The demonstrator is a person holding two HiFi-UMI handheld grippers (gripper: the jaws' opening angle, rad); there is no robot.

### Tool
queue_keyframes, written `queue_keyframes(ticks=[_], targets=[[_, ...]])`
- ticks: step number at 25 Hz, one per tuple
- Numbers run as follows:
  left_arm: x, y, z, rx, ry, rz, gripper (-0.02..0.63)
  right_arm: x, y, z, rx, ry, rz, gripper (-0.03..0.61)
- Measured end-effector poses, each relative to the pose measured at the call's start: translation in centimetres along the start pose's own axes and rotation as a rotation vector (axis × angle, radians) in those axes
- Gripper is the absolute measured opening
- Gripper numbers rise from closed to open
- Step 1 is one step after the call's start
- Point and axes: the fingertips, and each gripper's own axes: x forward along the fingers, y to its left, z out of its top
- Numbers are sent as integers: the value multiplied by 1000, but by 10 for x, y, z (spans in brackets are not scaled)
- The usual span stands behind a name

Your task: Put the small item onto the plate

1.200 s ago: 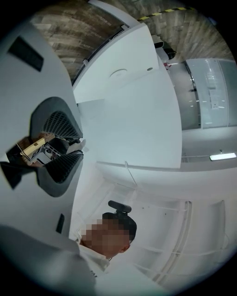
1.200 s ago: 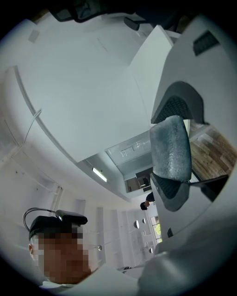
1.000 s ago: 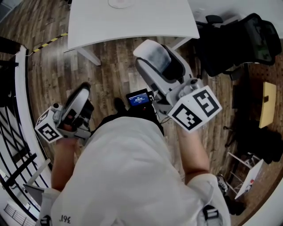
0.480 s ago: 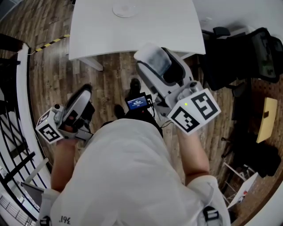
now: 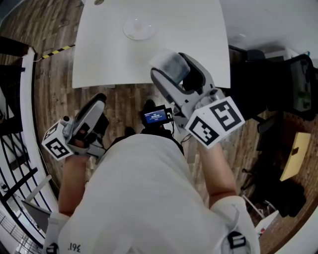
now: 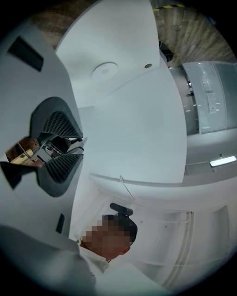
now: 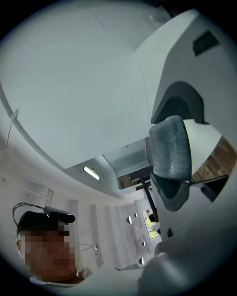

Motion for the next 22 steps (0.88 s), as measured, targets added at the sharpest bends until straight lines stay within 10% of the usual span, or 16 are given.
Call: queue_keyframes(ticks=[22], targets=[[29,52,34,-14,-12,63,94,68,-45,-8,-92,97,14,324]])
